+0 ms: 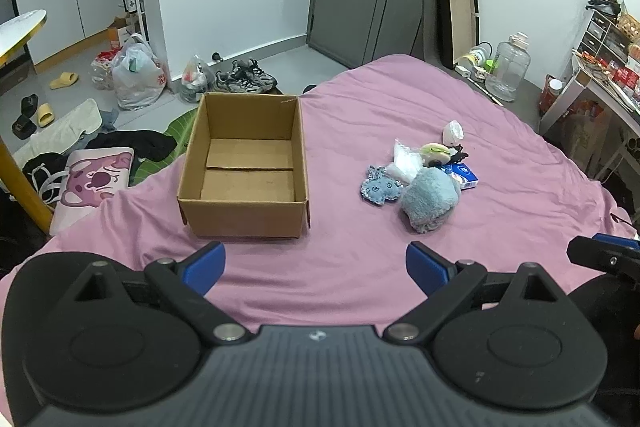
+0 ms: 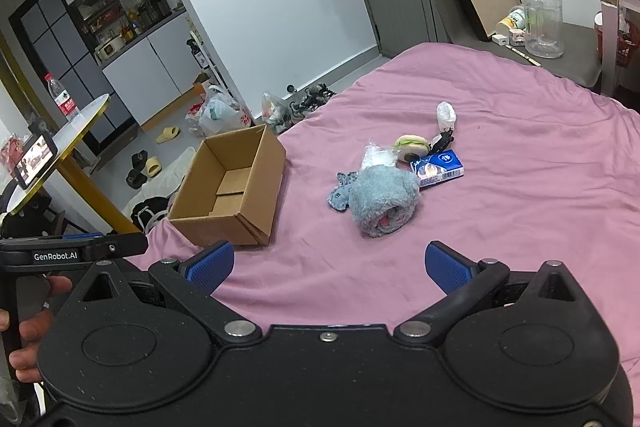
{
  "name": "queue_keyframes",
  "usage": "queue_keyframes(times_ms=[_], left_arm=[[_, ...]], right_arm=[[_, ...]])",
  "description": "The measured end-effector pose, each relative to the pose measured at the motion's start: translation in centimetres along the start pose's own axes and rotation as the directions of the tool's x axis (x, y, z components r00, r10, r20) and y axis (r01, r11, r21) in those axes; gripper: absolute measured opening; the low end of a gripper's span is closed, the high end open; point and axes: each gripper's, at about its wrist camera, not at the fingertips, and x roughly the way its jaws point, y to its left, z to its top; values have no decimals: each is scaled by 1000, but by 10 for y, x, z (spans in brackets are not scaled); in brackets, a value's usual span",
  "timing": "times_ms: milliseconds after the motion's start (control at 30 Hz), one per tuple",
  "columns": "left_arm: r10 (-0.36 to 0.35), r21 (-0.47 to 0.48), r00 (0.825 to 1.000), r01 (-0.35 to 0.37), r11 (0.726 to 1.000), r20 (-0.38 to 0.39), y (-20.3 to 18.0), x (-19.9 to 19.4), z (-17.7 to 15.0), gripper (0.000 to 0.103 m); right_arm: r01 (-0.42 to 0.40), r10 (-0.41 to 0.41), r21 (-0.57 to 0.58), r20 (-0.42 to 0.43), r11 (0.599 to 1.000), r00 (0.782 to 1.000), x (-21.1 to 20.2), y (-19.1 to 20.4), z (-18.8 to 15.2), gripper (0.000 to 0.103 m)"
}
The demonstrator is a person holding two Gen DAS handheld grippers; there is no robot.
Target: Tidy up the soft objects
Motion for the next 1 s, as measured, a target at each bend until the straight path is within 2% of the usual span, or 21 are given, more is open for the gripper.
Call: queue_keyframes(times_ms=[333, 500, 600, 1000], left_arm=[[-6, -8, 1000, 6, 1000, -20, -6, 12, 4, 96], [-24, -12, 999, 23, 1000, -29, -13, 25, 11, 96], [-26, -6, 1000, 25, 1000, -9, -18, 35, 16, 96], [-111, -56, 993, 108, 993, -50, -35, 68, 30, 96]], right_arm=[[46, -47, -4, -33, 999, 998, 13, 0, 11, 100], [43, -40, 50, -58, 998, 997, 22, -12, 20, 98], [47, -41, 82, -68, 996, 997, 29, -19, 27, 98], [86, -69, 152, -113, 985, 991, 59, -39, 49, 98]])
